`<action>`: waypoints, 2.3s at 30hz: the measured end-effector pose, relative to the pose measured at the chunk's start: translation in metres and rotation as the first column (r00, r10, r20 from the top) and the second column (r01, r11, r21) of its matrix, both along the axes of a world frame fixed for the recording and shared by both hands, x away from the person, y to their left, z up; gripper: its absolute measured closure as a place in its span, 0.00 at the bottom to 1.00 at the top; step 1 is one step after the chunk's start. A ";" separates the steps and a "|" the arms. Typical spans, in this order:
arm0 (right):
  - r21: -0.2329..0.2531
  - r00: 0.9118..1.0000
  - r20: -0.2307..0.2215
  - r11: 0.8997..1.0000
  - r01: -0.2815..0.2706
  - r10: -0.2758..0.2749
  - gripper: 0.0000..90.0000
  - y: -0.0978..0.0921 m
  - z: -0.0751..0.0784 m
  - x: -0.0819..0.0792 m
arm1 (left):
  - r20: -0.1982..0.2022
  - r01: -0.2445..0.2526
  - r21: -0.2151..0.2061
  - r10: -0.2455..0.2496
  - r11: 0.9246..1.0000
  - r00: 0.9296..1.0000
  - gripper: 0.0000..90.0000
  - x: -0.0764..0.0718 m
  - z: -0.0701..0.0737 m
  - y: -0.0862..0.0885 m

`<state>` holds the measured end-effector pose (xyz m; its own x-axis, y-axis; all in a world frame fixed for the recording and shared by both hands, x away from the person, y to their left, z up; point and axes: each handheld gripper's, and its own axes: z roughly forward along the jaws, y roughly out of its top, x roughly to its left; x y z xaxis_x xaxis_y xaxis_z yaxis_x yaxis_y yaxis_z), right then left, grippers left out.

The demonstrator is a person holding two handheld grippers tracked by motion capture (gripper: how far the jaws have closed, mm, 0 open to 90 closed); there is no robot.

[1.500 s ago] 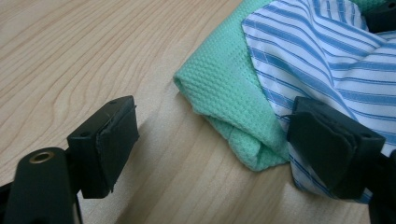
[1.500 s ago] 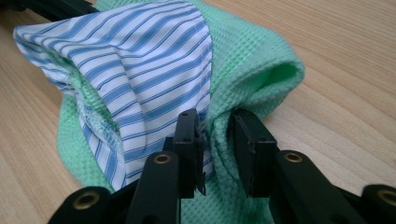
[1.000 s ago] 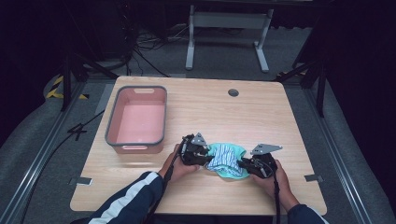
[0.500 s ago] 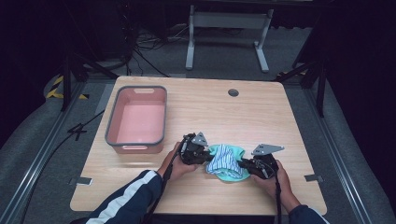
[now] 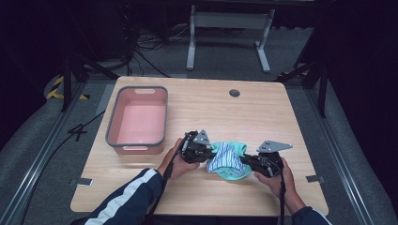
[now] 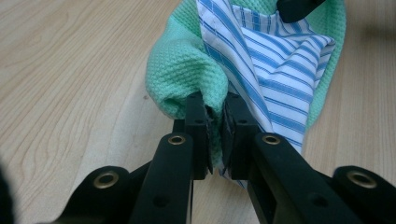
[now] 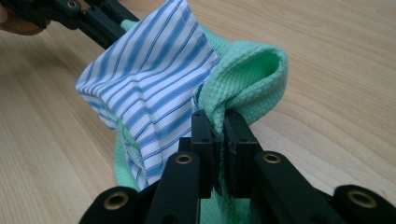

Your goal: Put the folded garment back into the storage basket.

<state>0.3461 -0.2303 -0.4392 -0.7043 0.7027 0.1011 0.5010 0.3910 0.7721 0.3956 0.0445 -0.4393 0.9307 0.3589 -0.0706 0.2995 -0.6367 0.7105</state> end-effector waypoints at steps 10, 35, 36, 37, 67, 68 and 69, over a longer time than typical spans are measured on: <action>0.004 0.999 0.032 1.000 -0.001 0.000 0.93 0.008 0.017 0.000 | 0.035 -0.001 0.002 0.001 1.000 0.999 0.92 0.004 0.020 0.005; -0.006 0.990 0.126 0.998 -0.066 0.067 0.93 0.059 0.083 0.026 | 0.145 -0.115 -0.049 0.121 0.992 0.982 0.92 0.012 0.089 0.061; -0.008 0.988 0.134 0.997 -0.074 0.074 0.93 0.063 0.087 0.027 | 0.148 -0.129 -0.060 0.137 0.990 0.980 0.92 0.013 0.092 0.066; -0.009 0.987 0.143 0.997 -0.079 0.079 0.93 0.068 0.090 0.029 | 0.152 -0.130 -0.056 0.137 0.990 0.979 0.92 0.013 0.094 0.069; -0.005 0.949 0.158 0.961 -0.277 0.275 0.93 0.199 0.113 0.075 | 0.196 -0.424 -0.077 0.430 0.903 0.881 0.92 -0.002 0.116 0.194; -0.002 0.948 0.157 0.960 -0.279 0.276 0.93 0.202 0.113 0.075 | 0.199 -0.431 -0.070 0.436 0.899 0.877 0.92 -0.002 0.116 0.197; -0.001 0.947 0.160 0.959 -0.282 0.278 0.93 0.206 0.113 0.077 | 0.197 -0.438 -0.071 0.444 0.896 0.874 0.92 -0.001 0.116 0.200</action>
